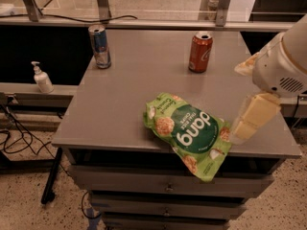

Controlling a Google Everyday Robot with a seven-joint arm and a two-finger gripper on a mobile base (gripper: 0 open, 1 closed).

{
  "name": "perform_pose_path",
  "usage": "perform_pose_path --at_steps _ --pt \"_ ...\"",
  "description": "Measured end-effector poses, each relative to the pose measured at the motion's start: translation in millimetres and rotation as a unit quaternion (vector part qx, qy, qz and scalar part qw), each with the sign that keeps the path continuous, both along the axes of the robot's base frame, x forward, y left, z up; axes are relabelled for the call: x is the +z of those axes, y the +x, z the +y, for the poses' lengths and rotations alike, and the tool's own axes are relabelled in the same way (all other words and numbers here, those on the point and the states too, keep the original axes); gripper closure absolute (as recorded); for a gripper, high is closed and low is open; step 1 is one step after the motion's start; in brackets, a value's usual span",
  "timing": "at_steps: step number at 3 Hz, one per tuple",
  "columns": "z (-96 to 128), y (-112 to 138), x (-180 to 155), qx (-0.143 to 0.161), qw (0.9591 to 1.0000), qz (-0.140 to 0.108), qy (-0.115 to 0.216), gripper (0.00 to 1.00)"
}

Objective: Pick green rice chip bag

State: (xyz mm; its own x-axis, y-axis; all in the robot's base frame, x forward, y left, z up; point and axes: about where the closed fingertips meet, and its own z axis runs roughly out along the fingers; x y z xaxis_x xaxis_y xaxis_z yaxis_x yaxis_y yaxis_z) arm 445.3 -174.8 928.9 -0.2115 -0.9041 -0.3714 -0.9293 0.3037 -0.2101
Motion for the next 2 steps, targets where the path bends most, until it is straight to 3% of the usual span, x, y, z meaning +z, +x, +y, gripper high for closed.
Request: perform_pose_path --at_steps 1,2 --pt "27.4 8.2 -31.2 0.000 0.9981 0.009 0.061 0.00" --pt "48.6 16.5 -61.9 -0.011 0.9932 0.029 0.112 0.00"
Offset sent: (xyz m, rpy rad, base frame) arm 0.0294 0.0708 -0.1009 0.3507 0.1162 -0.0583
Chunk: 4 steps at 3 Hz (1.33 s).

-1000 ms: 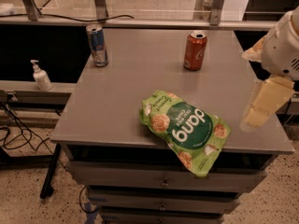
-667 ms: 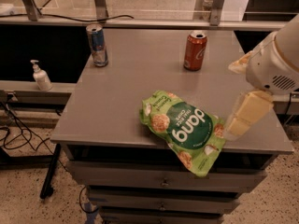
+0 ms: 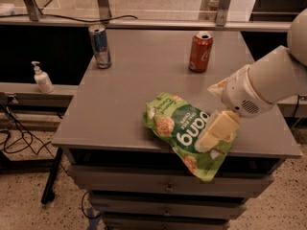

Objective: Pick green rice chip bag

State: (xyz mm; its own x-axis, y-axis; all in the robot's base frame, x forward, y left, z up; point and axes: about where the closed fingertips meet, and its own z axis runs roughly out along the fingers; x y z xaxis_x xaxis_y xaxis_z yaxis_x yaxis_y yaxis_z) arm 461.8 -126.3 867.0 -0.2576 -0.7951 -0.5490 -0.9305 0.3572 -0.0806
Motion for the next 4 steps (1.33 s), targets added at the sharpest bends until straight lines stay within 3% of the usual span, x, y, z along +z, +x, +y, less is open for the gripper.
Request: perform_pose_path --at_steps 1,2,4 --pt "8.9 8.9 -22.5 -0.025 0.9982 0.037 0.039 0.00" --pt "13.3 12.3 -36.2 -0.044 0.9948 0.073 0.056 0.16" --pt "7.7 19.8 -36.0 -0.062 0.9909 0.101 0.064 0.64"
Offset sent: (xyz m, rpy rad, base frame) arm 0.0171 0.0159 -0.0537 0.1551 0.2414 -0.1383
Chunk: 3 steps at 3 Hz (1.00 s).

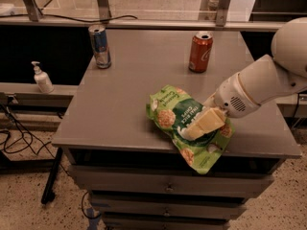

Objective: Pick green rice chip bag

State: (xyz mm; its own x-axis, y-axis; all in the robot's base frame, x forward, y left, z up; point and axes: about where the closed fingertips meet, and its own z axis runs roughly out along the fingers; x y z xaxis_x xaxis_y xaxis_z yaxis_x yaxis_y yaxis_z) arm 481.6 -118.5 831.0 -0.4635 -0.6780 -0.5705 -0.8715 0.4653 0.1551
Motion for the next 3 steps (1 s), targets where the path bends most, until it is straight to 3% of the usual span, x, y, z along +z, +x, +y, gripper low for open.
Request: perform_pose_path --at_steps 1,2,3 --pt "-9.1 10.1 18.8 -0.007 0.9999 -0.011 -0.005 0.87" --pt "-24.1 24.0 53.4 -0.014 0.9990 -0.039 -0.017 1.00" --pt "-40.5 35.6 96.8 -0.018 0.9967 -0.072 -0.034 1.00"
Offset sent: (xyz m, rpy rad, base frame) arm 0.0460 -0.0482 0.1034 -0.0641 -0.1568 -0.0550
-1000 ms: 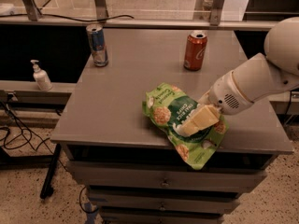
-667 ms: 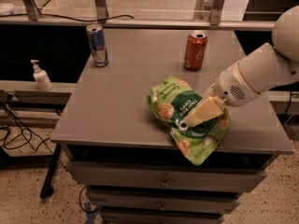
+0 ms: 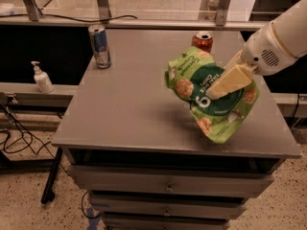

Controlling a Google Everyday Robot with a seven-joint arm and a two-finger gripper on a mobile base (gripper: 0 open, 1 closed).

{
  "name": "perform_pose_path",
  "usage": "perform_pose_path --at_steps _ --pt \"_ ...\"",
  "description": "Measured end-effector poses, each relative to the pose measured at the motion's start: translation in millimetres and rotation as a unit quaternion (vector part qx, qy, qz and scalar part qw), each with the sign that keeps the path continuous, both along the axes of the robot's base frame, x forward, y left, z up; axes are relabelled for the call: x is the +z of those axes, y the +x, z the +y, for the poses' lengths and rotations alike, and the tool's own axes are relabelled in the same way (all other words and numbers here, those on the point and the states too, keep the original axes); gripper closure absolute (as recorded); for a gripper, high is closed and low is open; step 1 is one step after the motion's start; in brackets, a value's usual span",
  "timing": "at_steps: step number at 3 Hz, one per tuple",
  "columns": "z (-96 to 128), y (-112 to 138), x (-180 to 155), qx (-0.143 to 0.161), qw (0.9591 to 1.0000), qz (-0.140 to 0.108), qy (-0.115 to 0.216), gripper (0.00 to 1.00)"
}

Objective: Pick green rice chip bag

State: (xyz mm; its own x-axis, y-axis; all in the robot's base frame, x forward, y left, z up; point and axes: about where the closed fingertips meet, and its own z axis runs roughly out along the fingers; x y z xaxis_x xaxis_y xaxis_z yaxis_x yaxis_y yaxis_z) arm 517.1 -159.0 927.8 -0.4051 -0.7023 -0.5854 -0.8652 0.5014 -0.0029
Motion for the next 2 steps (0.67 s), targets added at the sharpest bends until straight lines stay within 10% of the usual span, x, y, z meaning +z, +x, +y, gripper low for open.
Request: perform_pose_path --at_steps 2 --pt "-16.9 7.0 41.5 -0.015 0.9994 -0.029 -0.008 1.00"
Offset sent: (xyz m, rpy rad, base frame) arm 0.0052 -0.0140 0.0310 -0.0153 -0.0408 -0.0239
